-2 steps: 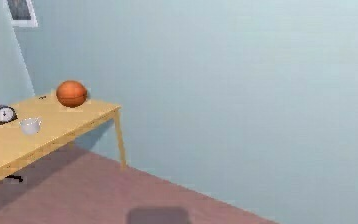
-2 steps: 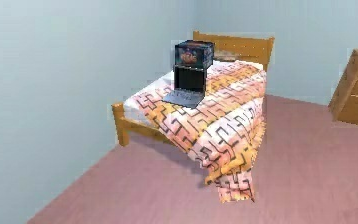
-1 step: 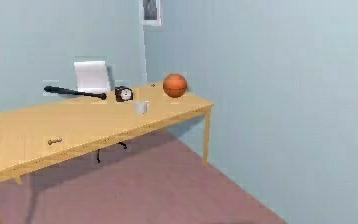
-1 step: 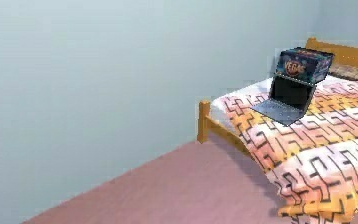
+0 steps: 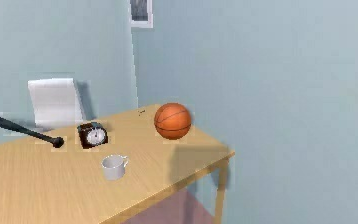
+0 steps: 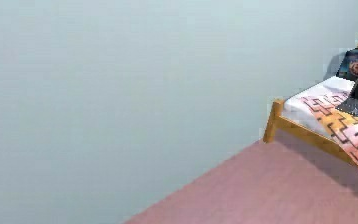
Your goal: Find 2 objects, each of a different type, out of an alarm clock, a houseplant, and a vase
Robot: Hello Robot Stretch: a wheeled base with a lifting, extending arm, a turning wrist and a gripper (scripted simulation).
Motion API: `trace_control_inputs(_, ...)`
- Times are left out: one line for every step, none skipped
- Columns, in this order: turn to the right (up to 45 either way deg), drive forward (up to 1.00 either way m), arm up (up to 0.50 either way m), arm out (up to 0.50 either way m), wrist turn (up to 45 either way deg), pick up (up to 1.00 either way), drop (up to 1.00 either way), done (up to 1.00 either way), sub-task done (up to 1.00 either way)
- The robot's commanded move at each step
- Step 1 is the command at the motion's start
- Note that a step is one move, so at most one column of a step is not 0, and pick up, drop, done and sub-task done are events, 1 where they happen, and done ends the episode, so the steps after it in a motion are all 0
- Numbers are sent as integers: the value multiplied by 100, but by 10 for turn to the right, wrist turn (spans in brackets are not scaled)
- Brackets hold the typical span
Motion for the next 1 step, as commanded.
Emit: trace_control_inputs(-240, 0, 0, 0, 0, 0, 0, 0, 0)
